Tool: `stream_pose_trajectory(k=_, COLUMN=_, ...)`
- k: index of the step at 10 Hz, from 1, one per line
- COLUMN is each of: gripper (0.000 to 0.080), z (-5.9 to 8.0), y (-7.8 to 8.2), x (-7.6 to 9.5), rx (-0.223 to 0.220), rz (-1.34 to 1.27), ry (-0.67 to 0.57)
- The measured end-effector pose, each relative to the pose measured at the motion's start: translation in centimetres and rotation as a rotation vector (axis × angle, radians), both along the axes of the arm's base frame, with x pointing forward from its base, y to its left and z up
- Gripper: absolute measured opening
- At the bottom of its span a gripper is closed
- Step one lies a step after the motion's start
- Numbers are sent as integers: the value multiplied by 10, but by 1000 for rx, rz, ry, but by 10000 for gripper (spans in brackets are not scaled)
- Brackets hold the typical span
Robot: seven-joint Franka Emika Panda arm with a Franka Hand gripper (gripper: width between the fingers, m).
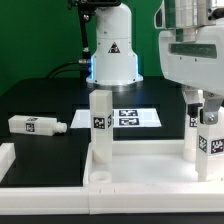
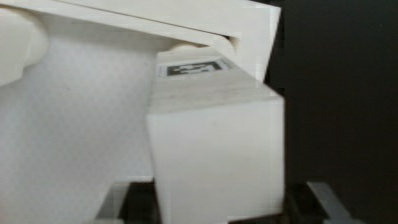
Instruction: Assemble desk
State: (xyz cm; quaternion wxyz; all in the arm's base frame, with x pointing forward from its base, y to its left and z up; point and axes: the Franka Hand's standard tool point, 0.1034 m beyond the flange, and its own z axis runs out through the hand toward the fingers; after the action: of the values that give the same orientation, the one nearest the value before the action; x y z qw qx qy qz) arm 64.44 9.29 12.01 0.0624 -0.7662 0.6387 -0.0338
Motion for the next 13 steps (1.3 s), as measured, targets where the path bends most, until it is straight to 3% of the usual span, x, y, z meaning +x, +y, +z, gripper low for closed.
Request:
stream_pose_trajectory(k=3, gripper=284, z=0, y=0, x=-2, rx=28, rz=-204, ry=20)
stream_pose_trajectory(k=4, gripper=284, z=-1, y=3, x=-6, rx=92, rz=-460, ry=23)
stream_pose_trajectory(k=5, gripper=284, z=-1, y=5, x=-7, rx=113, rz=-546, ry=21)
stream_pose_trajectory(k=6, gripper=291, z=-1, y=4, x=-7, rx=108, rz=-516, ry=19)
stream_pose_trajectory(k=7, gripper=460, z=-1, y=5, x=-7, rx=101, rz=-465, ry=16)
stream_pose_trajectory(k=8, gripper=460, z=0, y=8, x=-7, rx=72, rz=-313, ry=17)
stream_pose_trajectory(k=9, gripper=587, z=1, y=12, x=-4, rx=30, rz=-57, ry=-19)
stream_pose_trajectory(k=10, gripper=587, z=-1, y=16, x=-2, rx=4, rz=137, ry=-54)
stream_pose_trajectory(k=11, gripper=638, z=-2, y=25, x=-7, rx=4, rz=139, ry=-32)
stream_pose_trajectory(k=13, gripper=648, z=-2, y=22, x=-6, rx=-22, rz=299, ry=-45)
